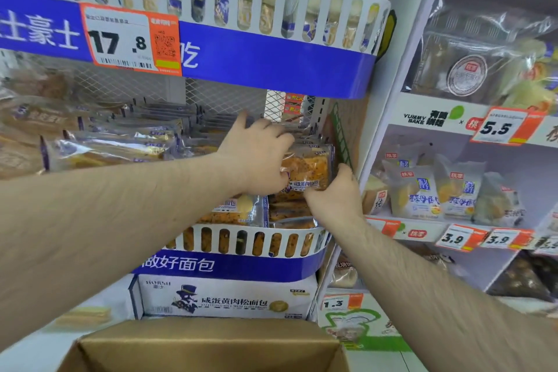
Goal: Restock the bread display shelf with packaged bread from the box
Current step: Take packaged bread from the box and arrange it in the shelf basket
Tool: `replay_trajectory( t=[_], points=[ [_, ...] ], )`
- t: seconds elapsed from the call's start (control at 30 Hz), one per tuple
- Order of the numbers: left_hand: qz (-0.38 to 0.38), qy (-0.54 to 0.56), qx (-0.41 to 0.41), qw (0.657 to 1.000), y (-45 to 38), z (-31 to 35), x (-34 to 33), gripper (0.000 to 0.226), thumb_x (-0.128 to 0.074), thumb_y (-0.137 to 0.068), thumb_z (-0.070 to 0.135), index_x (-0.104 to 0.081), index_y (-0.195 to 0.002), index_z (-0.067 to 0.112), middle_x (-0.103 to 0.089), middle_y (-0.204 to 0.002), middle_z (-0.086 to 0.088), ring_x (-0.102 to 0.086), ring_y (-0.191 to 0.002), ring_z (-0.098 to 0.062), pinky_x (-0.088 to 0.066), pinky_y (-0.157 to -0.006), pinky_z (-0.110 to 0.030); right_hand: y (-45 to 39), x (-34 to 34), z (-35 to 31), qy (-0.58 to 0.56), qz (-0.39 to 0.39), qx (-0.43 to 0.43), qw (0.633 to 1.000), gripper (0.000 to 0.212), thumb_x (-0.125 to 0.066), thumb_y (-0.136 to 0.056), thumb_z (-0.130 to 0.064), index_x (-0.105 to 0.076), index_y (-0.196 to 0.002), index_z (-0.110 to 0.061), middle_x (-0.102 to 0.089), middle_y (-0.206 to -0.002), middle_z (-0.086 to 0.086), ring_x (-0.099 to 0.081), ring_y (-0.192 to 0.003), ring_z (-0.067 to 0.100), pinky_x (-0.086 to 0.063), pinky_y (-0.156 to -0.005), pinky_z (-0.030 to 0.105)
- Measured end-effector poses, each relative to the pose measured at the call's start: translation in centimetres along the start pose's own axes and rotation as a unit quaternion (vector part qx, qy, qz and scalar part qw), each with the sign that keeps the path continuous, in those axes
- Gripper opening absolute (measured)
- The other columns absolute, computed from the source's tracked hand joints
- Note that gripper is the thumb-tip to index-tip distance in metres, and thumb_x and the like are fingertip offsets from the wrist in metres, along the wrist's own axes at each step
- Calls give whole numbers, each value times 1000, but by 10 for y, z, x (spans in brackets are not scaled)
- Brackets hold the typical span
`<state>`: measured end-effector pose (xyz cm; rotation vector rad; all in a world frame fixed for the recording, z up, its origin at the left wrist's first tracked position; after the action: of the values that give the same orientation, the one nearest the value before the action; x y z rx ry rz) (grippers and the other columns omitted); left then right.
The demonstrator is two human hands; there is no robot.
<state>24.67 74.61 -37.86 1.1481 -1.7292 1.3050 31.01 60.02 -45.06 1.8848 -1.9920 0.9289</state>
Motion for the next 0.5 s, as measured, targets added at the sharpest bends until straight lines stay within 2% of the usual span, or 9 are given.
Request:
replay_trajectory(
  t=[0.1, 0.17, 0.23, 0.3, 0.37, 0.5],
  points=[
    [38, 39, -17, 998, 31, 10, 3, 64, -56, -86, 44, -42, -145, 25, -40, -153, 0, -29, -145, -22, -6, -121, -57, 27, 9, -10, 23, 72, 68, 995, 52, -73, -78, -25, -52, -125, -18, -54, -124, 2, -50, -118, 19, -47, -101, 40],
    [49, 84, -14, 995, 51, 19, 6, 66, -58, -86, 41, -40, -146, 23, -41, -153, 1, -29, -145, -22, -5, -122, -52, 49, 13, -19, 13, 94, 101, 990, 41, -70, -80, -19, -57, -118, -18, -53, -119, -1, -49, -113, 14, -45, -99, 33],
    [63, 144, -6, 988, 78, 29, 8, 66, -61, -83, 38, -43, -144, 21, -46, -148, 0, -36, -140, -23, -13, -120, -46, 79, 16, -25, -41, 99, 141, 984, 25, -66, -79, -9, -60, -101, -20, -52, -102, -8, -50, -95, 7, -44, -89, 22],
    [55, 218, 15, 974, 118, 40, 8, 65, -63, -82, 35, -44, -142, 20, -48, -144, 1, -39, -136, -22, -21, -114, -40, 116, 17, -27, -100, 96, 186, 973, 27, -63, -76, -2, -56, -89, -24, -47, -89, -15, -48, -78, 0, -40, -75, 9],
    [-6, 273, 47, 961, 164, 47, 0, 68, -63, -85, 37, -37, -146, 25, -44, -147, 6, -34, -138, -16, -20, -114, -36, 153, 15, -21, -126, 64, 215, 966, 28, -62, -75, -2, -54, -90, -25, -47, -89, -18, -48, -75, -2, -38, -70, 5],
    [-188, 277, 72, 940, 241, 47, -25, 70, -64, -86, 38, -32, -148, 30, -43, -148, 11, -36, -137, -10, -26, -118, -37, 207, -9, 7, -104, -91, 197, 971, 23, -64, -81, -3, -55, -83, -24, -51, -80, -15, -49, -72, -1, -39, -64, 9]
  ],
)
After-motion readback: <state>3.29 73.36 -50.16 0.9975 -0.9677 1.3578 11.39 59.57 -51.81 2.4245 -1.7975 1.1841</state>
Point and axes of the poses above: each hand's wrist, its own y-axis away from the middle knuckle, its own x-axis out of the back of the hand, z = x × y, the point moved 2 cm from there along -y, towards the middle knuckle
